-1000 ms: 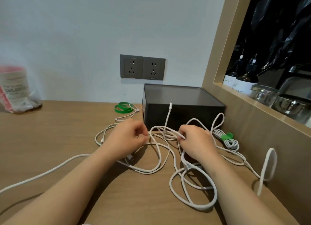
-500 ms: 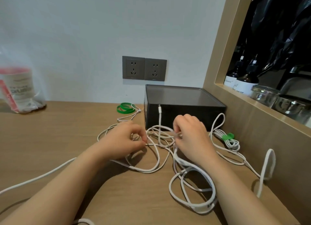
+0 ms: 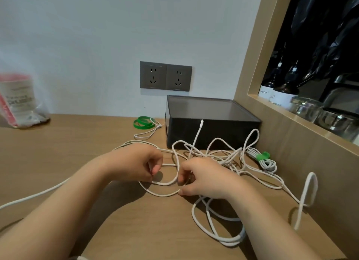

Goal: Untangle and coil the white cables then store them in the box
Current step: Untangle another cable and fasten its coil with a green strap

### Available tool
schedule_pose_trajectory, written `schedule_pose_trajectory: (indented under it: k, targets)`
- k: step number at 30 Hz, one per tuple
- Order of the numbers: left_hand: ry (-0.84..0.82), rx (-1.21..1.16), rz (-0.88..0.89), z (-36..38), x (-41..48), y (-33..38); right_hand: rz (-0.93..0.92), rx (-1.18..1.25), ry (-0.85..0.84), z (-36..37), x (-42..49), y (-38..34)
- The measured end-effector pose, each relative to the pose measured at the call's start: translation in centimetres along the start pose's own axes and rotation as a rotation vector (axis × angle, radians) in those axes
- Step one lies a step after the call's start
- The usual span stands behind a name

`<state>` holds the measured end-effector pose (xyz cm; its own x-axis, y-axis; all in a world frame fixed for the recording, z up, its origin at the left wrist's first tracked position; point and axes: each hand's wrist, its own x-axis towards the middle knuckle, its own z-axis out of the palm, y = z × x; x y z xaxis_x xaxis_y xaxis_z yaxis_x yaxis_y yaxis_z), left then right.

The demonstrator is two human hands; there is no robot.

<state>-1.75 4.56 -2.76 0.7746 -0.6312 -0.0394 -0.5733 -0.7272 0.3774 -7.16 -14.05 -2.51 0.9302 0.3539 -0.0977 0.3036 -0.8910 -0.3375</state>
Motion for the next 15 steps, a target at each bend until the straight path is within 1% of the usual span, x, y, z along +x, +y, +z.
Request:
schedule_pose_trajectory:
  k: [5, 6, 8, 10, 11, 13, 15]
  targets:
    - [0.188, 0.082, 0.001, 0.0, 0.3, -0.9, -0.035, -0.072, -0.069, -0.1, 0.0, 0.3]
    - [0.232, 0.108, -0.004, 0.0, 0.4, -1.1, -0.048, -0.062, -0.074, -0.1, 0.1, 0.5]
    - [0.328, 0.174, -0.057, 0.2, 0.6, -1.4, -0.048, 0.061, -0.033, -0.2, 0.0, 0.8]
    - [0.422, 0.237, -0.128, 0.4, 0.9, -1.3, -0.012, 0.203, 0.087, -0.6, 0.1, 1.0]
    - [0.447, 0.26, -0.165, 0.5, 1.0, -1.3, 0.009, 0.272, 0.176, -0.9, 0.2, 1.1]
    - [0.489, 0.222, -0.225, 0.9, 1.3, -1.5, 0.054, 0.404, 0.413, -1.6, 0.6, 1.2]
    - [0.518, 0.163, -0.263, 1.3, 1.5, -1.8, 0.111, 0.504, 0.693, -2.8, 1.1, 1.4]
